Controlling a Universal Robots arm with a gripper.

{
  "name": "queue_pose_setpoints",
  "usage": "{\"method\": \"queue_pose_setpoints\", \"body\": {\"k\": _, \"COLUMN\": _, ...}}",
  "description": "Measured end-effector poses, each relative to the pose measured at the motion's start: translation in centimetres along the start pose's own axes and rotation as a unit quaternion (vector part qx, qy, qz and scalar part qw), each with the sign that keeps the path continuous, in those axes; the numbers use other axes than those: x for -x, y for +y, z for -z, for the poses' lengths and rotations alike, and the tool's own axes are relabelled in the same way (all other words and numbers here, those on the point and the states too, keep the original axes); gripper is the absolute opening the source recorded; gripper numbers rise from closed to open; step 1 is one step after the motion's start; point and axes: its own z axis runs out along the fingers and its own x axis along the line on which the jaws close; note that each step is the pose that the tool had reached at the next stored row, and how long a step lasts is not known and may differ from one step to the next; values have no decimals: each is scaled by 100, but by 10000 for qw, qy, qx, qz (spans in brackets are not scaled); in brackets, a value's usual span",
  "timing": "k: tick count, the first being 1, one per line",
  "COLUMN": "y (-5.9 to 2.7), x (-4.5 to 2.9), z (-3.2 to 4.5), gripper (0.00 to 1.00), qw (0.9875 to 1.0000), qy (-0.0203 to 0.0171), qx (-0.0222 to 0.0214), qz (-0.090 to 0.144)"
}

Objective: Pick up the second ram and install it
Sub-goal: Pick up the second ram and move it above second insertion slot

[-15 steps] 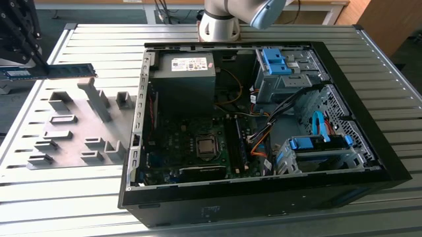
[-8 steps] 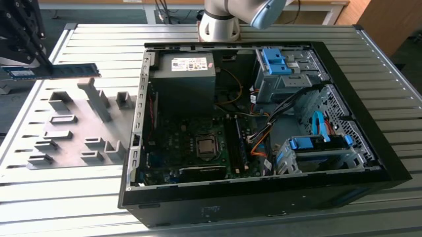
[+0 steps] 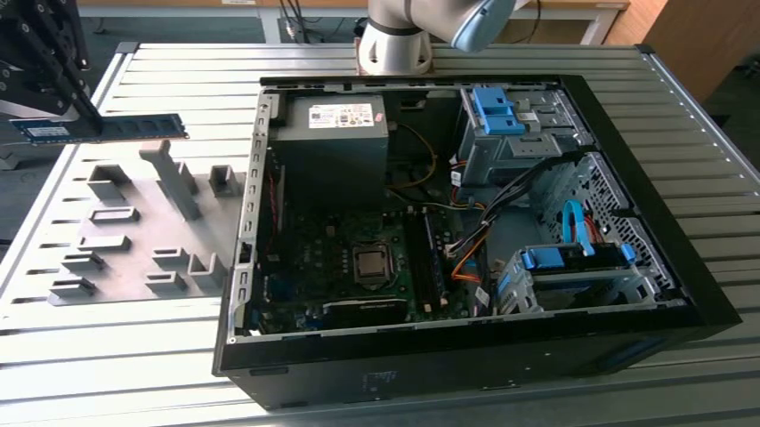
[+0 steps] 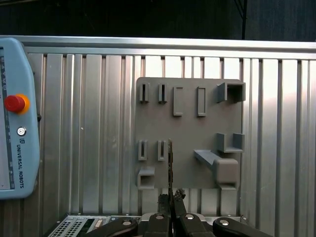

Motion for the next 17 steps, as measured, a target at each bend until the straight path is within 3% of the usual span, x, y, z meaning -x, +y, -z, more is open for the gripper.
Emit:
{"method": "queue_pose_setpoints", "body": {"k": 10, "y": -10, "x": 0, "z": 0, "gripper": 14, "qw": 10000, "qy": 1, "qx": 0, "qz": 1}}
{"method": "queue_pose_setpoints", "body": {"k": 17, "y": -124, "x": -1, "z": -1, "gripper": 14, "qw": 10000, "qy": 1, "qx": -1, "qz": 0}}
